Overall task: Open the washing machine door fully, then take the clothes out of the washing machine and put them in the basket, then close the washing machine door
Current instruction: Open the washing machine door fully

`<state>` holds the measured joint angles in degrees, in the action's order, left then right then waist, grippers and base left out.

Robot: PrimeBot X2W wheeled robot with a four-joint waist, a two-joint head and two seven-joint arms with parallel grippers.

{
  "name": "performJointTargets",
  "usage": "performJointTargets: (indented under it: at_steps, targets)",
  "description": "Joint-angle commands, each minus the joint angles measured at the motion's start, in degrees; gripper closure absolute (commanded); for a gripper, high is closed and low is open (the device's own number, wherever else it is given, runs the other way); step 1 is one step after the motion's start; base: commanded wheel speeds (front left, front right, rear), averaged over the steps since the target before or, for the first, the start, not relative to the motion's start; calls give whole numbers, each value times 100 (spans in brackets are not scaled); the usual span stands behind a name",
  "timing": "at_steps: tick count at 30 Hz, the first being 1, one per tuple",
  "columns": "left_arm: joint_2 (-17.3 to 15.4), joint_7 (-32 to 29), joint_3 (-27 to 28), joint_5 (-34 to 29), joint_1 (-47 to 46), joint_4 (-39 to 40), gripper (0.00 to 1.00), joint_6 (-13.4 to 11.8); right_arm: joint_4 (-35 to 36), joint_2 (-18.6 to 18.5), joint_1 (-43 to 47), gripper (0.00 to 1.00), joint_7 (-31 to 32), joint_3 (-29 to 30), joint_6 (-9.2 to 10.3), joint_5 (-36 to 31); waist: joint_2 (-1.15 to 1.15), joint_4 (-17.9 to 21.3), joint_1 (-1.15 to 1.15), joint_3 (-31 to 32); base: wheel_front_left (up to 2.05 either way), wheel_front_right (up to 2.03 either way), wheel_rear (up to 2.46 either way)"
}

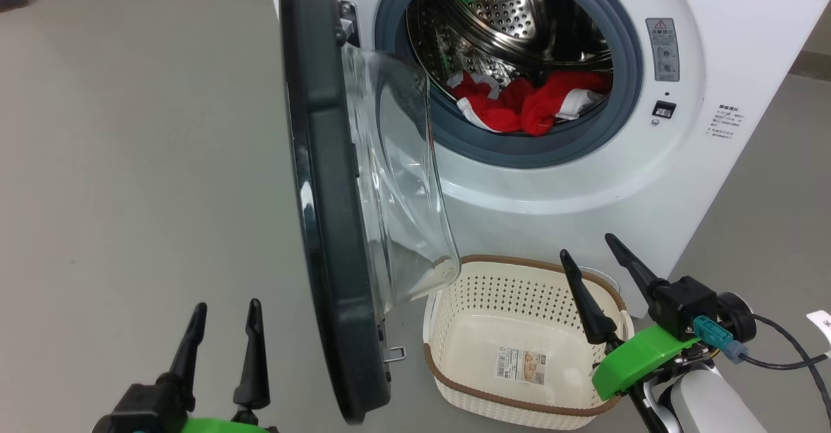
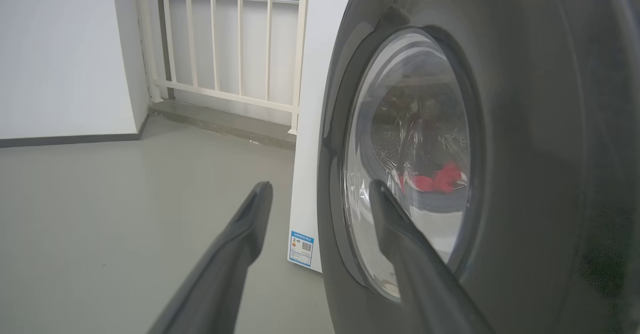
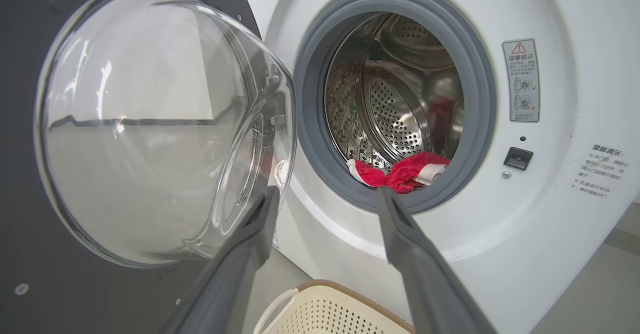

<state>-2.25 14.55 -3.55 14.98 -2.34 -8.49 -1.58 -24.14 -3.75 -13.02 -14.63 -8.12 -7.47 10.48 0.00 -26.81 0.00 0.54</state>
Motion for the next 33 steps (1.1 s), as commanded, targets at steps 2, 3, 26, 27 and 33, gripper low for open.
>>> performJointTargets:
  at_steps: [2, 3, 26, 27, 33]
  targets:
    - [-63, 45, 180, -86, -158, 106, 0, -42, 216, 29, -26, 0, -36, -67, -2, -56, 0, -5, 0, 36, 0, 0, 0]
    - [-63, 45, 182, -89, -150, 108, 0, -46, 231, 33, -9, 0, -37, -60, -2, -60, 0, -4, 0, 48, 0, 0, 0]
    - [-63, 45, 122, -36, -336, 455, 100, 114, 218, 73, 79, 0, -37, -21, -2, -25, 0, -12, 0, 133, 0, 0, 0]
    - [-63, 45, 101, -38, -353, 576, 100, 116, 218, 73, 79, 0, -37, -17, -2, -22, 0, -7, 0, 135, 0, 0, 0]
    - [-63, 45, -6, -152, -617, 1484, 100, 60, 182, 76, 108, 0, -37, 2, -2, -11, 0, 22, 0, 149, 0, 0, 0]
